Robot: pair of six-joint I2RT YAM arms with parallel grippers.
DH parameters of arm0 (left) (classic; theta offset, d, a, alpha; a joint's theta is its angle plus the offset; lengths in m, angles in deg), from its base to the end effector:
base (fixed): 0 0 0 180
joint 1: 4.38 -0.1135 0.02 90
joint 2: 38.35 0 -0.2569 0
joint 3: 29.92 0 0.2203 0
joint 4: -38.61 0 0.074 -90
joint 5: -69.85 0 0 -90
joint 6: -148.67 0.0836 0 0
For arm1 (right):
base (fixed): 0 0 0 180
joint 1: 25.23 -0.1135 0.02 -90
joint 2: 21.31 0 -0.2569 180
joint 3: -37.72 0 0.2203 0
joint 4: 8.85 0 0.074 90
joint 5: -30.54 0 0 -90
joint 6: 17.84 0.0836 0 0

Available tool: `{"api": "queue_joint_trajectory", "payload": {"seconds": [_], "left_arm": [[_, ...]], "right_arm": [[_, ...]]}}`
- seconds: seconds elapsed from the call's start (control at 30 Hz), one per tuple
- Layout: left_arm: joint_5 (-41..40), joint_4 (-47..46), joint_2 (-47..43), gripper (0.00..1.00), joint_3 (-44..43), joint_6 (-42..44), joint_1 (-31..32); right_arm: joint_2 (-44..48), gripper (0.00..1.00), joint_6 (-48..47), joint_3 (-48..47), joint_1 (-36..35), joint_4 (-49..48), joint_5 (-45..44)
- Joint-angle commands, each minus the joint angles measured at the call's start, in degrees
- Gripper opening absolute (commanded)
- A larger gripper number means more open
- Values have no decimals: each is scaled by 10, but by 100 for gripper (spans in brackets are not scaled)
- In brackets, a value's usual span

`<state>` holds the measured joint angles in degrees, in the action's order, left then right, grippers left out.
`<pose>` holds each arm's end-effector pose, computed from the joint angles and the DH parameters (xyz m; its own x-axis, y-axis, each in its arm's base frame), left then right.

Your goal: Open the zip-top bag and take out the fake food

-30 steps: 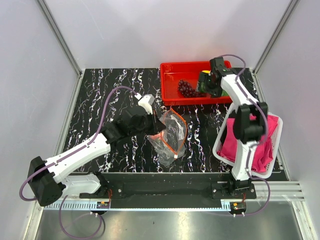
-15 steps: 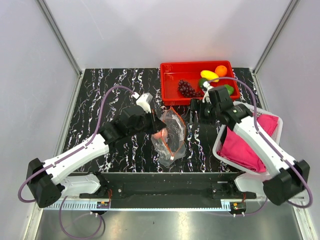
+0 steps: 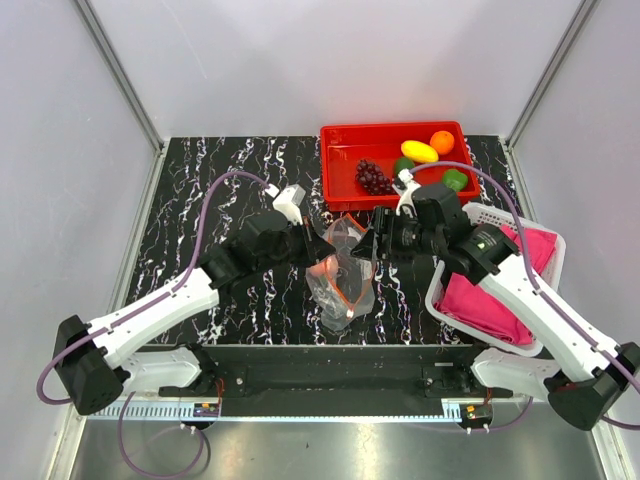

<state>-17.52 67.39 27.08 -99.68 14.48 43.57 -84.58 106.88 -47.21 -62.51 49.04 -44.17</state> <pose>0.1822 -0.2077 0.2986 -0.7353 -0.2244 -0.6395 0.3587 0.6717 -0.6481 0.1728 0.1592 0.3329 -0.8157 0.0695 -0.5743 -0.3515 0.7289 0.5875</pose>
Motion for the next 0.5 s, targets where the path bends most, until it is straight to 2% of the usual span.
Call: {"api": "queue_joint_trajectory", "payload": {"seconds": [0.0, 0.1, 0.47], "left_arm": [[17, -47, 5, 0, 3, -12, -3], [17, -54, 8, 0, 10, -17, -3], [28, -82, 19, 0, 25, -30, -1]], "right_arm": [[-23, 62, 93, 6, -8, -62, -25], [-32, 54, 147, 32, -8, -111, -44], [-113, 26, 197, 69, -8, -168, -83]]}}
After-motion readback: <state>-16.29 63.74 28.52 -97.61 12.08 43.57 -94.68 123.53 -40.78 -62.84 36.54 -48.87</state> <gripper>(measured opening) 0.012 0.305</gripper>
